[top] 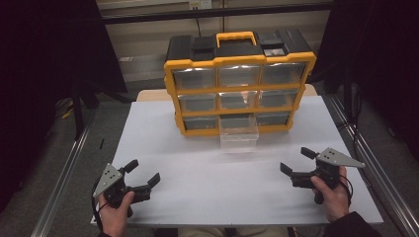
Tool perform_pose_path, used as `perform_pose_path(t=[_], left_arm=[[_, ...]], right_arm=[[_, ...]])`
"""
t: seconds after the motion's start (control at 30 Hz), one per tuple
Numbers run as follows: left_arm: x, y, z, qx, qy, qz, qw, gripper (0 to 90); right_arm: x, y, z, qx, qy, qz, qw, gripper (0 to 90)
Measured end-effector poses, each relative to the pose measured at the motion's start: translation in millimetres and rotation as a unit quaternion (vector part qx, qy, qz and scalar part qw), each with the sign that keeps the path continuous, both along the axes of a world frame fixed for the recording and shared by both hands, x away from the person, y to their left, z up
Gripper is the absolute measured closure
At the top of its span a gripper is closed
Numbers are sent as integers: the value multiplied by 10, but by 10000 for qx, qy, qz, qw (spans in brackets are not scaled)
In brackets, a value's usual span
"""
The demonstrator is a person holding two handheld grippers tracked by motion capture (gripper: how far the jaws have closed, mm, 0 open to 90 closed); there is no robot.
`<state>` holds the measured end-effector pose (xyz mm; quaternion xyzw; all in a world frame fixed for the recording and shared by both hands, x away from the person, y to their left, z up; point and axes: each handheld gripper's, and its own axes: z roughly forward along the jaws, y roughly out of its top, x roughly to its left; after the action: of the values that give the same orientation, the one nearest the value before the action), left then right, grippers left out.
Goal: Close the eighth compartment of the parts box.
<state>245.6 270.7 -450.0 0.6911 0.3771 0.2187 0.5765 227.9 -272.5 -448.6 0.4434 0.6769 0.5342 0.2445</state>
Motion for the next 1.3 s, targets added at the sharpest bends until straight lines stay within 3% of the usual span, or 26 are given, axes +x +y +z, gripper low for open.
perform_pose_path(t=[0.63,1.03,1.3], left_arm=[[-37,-6,8,28,-37,2,10000,36],[-36,-9,10,19,-62,15,10000,35],[-37,-13,10,67,-76,-26,9999,35]], right_arm=[[-19,219,65,-5,54,562,9984,8],[-15,481,97,-49,82,1162,9932,14],[5,626,105,-11,129,1354,9907,16]])
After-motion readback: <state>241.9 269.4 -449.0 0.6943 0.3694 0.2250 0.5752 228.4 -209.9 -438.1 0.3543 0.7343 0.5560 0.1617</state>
